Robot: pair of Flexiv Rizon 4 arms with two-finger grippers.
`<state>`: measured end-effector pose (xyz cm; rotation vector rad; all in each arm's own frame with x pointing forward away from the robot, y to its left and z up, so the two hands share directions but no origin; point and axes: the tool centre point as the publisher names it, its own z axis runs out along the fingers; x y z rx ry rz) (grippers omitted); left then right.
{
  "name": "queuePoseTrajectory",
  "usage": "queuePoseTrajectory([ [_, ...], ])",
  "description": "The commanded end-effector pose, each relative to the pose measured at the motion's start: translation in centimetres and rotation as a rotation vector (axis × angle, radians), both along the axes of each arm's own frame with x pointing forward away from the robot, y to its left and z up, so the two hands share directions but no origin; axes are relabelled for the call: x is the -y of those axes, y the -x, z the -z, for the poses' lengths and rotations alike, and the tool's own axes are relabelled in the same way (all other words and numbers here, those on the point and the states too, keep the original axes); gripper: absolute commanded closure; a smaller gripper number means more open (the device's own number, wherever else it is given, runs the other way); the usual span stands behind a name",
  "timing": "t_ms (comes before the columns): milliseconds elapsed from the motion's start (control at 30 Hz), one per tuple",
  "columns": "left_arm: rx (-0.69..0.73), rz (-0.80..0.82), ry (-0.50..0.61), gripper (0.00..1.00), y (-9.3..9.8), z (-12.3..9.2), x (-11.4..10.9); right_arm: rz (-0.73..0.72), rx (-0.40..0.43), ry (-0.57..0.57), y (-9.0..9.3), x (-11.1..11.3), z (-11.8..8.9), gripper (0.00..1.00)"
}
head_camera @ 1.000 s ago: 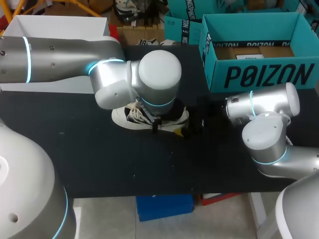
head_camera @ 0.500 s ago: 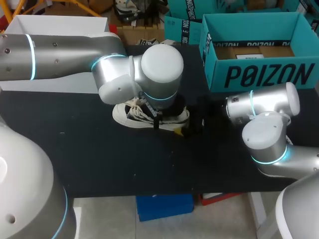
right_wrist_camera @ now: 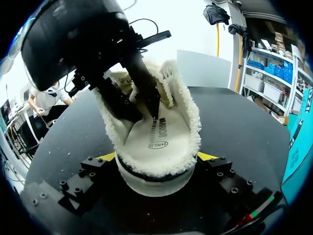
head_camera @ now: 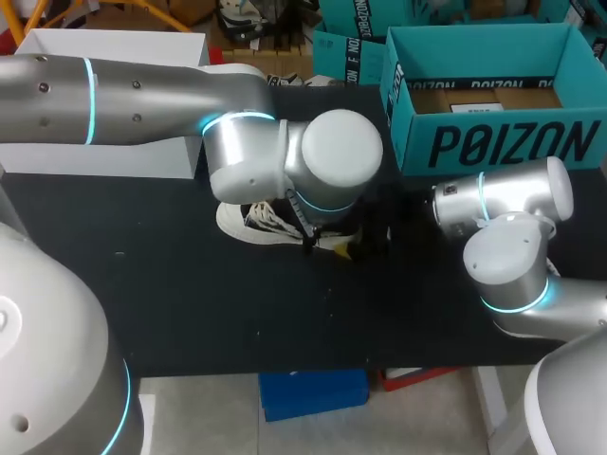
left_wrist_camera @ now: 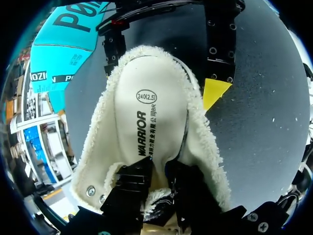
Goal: Take the shoe out of the shoebox, open the shoe tongue, remove and reinsert the insole, then place the shoe into the shoebox
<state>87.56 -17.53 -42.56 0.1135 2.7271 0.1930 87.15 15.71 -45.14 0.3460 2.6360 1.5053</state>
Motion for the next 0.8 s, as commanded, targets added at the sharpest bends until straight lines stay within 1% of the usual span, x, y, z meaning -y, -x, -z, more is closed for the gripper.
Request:
queuePoseTrajectory([
  [33,-0.016,0.013,-0.008,1.0,-10.6,25.9,0.4,0.0,-0.003,0.003,0.0,-0.7,0.5,1.0],
  [233,-0.023,0.02,-0.007,1.0,-10.3,25.0,0.0,0.0,-0.003,0.003,0.0,-0.7,0.5,1.0],
  [333,-0.065,0.059,0.01,1.0,-10.0,24.4,-0.1,0.0,-0.003,0.003,0.0,-0.7,0.5,1.0],
  [400,-0.112,0.09,0.042,1.0,-9.4,23.7,-0.2,0.0,-0.003,0.003,0.0,-0.7,0.5,1.0],
  [433,-0.14,0.111,0.08,1.0,-9.1,23.3,-0.2,0.0,-0.003,0.003,0.0,-0.7,0.5,1.0],
  [467,-0.138,0.115,0.074,1.0,-8.6,22.9,-0.2,0.0,-0.003,0.003,0.0,-0.7,0.5,1.0],
  [633,-0.221,0.194,0.129,1.0,-6.5,20.1,-0.3,0.0,-0.003,0.003,0.0,-0.7,0.5,1.0],
  [733,-0.265,0.23,0.15,1.0,-5.3,18.5,0.0,0.0,-0.003,0.003,0.0,-0.7,0.5,1.0],
  [800,-0.283,0.255,0.126,1.0,-4.0,17.6,0.4,0.0,-0.003,0.003,0.0,-0.7,0.5,1.0],
])
